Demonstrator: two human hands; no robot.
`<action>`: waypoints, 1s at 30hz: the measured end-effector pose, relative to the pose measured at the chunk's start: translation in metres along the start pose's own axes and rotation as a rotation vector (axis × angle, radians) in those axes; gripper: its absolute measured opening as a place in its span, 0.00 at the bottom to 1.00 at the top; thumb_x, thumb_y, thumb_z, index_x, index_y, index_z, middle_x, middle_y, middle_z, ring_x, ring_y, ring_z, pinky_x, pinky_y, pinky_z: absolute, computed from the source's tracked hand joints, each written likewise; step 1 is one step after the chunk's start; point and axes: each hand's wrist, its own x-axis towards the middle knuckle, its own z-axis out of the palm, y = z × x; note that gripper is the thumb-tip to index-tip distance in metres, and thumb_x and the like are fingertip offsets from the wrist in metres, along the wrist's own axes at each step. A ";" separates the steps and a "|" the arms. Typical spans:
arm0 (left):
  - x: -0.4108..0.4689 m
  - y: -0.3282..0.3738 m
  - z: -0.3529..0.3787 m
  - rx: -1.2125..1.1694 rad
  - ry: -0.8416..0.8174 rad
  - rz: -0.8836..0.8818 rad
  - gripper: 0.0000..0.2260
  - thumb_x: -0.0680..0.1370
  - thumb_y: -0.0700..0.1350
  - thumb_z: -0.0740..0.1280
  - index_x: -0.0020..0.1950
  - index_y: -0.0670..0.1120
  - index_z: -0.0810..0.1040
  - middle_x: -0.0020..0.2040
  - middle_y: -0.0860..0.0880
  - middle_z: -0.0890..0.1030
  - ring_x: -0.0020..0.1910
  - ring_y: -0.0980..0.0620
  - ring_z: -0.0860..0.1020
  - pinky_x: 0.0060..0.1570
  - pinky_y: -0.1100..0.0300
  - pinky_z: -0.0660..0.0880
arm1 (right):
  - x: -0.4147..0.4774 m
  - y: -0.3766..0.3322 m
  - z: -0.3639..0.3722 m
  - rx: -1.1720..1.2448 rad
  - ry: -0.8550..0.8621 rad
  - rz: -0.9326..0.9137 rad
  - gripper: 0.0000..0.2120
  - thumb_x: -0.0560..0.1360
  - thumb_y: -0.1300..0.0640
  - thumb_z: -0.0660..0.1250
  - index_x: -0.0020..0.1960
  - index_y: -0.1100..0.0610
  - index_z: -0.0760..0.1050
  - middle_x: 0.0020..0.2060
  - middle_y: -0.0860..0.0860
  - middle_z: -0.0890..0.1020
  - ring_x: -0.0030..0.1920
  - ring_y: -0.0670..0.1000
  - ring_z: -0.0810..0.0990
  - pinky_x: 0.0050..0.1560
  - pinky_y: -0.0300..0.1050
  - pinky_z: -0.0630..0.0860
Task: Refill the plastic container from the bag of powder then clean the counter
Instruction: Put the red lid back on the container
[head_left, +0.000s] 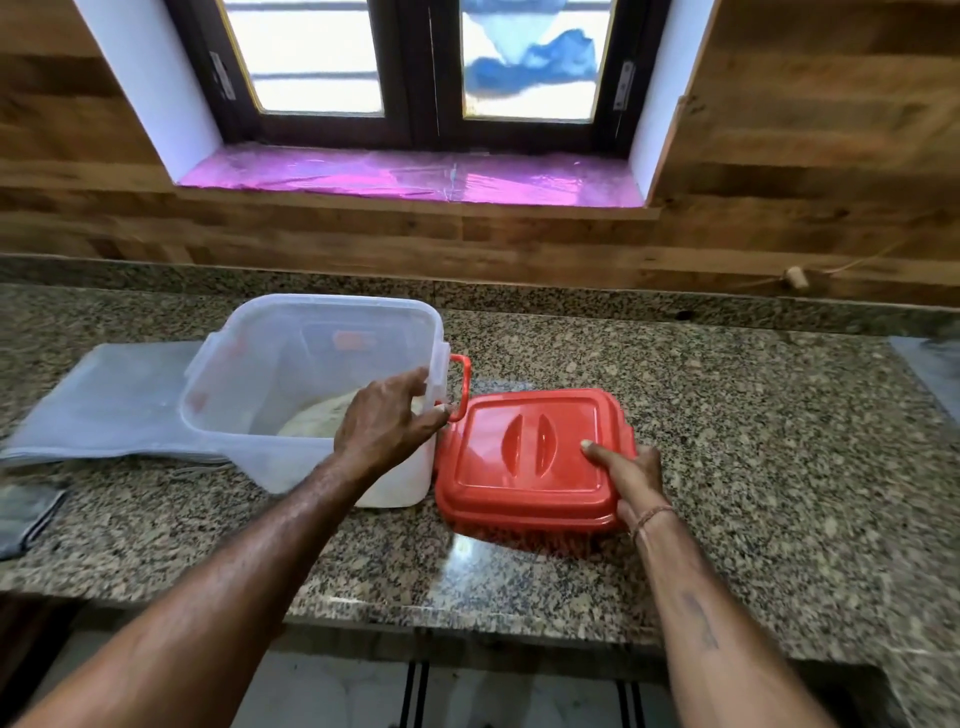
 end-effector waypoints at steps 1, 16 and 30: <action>-0.001 0.000 0.001 0.004 -0.005 -0.001 0.18 0.74 0.60 0.69 0.59 0.53 0.81 0.57 0.51 0.86 0.50 0.44 0.83 0.46 0.53 0.78 | -0.004 -0.005 -0.005 0.037 0.017 -0.031 0.30 0.65 0.59 0.82 0.61 0.61 0.72 0.50 0.63 0.85 0.42 0.61 0.88 0.35 0.55 0.85; 0.047 -0.006 -0.084 -0.776 0.186 -0.277 0.43 0.72 0.75 0.61 0.79 0.49 0.65 0.72 0.48 0.75 0.68 0.50 0.75 0.66 0.56 0.69 | -0.086 -0.153 0.021 0.448 -0.233 -0.377 0.40 0.61 0.54 0.84 0.69 0.65 0.75 0.58 0.64 0.84 0.49 0.60 0.85 0.46 0.59 0.86; 0.003 -0.150 -0.132 -0.707 0.310 -0.532 0.35 0.73 0.66 0.72 0.74 0.49 0.74 0.61 0.48 0.84 0.55 0.46 0.83 0.58 0.51 0.80 | -0.141 -0.104 0.202 -0.092 -0.217 -0.431 0.38 0.59 0.34 0.78 0.60 0.56 0.77 0.50 0.55 0.86 0.48 0.56 0.88 0.50 0.57 0.86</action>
